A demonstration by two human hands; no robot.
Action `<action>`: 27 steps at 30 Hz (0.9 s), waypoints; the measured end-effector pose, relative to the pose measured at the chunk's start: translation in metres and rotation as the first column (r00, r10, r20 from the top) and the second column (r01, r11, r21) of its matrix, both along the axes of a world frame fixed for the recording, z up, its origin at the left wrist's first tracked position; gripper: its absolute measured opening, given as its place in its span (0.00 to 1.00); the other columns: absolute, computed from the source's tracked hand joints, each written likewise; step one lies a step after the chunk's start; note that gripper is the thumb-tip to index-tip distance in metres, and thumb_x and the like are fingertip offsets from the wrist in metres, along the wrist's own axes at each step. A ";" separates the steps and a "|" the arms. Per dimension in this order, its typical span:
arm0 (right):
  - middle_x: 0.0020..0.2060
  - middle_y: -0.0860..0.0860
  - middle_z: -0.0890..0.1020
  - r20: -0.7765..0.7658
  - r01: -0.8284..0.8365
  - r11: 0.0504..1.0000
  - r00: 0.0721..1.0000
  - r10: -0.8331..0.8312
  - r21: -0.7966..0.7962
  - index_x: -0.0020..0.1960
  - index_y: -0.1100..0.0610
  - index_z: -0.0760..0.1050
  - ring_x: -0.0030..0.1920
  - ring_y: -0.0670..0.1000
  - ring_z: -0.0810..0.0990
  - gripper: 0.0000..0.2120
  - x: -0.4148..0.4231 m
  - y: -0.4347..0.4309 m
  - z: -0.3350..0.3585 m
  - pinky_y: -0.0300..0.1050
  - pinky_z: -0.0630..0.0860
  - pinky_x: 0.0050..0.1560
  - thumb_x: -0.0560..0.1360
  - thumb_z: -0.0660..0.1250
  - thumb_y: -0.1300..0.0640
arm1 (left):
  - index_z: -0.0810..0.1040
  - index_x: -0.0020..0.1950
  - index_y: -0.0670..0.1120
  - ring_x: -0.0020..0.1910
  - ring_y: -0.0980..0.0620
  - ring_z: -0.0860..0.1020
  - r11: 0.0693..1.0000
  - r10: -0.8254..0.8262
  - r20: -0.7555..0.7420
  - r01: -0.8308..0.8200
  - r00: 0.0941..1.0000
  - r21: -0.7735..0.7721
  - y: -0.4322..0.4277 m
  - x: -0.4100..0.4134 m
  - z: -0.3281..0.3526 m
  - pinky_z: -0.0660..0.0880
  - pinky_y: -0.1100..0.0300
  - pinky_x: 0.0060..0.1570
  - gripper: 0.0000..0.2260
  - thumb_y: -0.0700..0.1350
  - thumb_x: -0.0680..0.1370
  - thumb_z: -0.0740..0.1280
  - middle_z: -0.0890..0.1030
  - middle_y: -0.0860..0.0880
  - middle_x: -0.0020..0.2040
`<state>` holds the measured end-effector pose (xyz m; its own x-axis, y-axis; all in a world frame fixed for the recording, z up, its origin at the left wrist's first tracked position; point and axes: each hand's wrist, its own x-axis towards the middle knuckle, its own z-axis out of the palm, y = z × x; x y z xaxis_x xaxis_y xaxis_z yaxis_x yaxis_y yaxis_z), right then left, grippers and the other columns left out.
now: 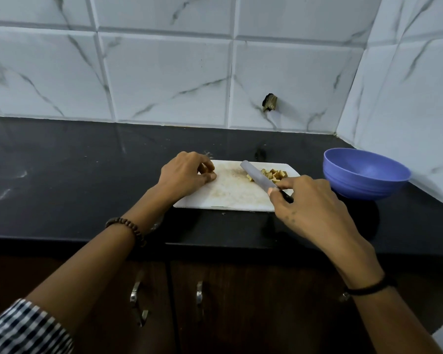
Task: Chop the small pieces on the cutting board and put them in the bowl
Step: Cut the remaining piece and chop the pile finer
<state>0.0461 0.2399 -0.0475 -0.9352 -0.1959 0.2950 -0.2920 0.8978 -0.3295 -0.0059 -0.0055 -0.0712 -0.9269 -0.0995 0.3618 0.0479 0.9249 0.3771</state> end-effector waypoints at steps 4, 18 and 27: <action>0.39 0.48 0.76 0.004 -0.006 0.999 1.000 0.006 -0.035 0.66 0.46 0.75 0.34 0.46 0.74 0.18 0.000 0.004 0.000 0.41 0.65 0.28 0.80 0.60 0.42 | 0.82 0.51 0.49 0.49 0.53 0.80 0.999 0.022 0.049 -0.020 0.999 -0.035 0.001 -0.003 0.004 0.80 0.49 0.49 0.12 0.55 0.74 0.73 0.82 0.54 0.48; 0.45 0.49 0.75 0.053 -0.043 0.994 0.997 0.048 -0.096 0.68 0.47 0.74 0.44 0.48 0.75 0.20 0.005 0.001 -0.001 0.46 0.75 0.43 0.80 0.60 0.41 | 0.85 0.54 0.46 0.47 0.60 0.83 0.907 -0.267 0.092 0.217 0.959 0.362 0.021 -0.004 0.011 0.75 0.73 0.46 0.11 0.45 0.72 0.77 0.86 0.53 0.47; 0.39 0.46 0.71 0.073 -0.051 0.993 0.996 0.058 -0.104 0.64 0.46 0.76 0.42 0.47 0.75 0.16 0.002 -0.019 -0.007 0.44 0.68 0.35 0.80 0.59 0.43 | 0.87 0.49 0.46 0.45 0.55 0.82 0.933 -0.210 0.035 0.190 0.977 0.307 0.025 -0.001 0.012 0.79 0.65 0.44 0.06 0.40 0.74 0.73 0.84 0.57 0.39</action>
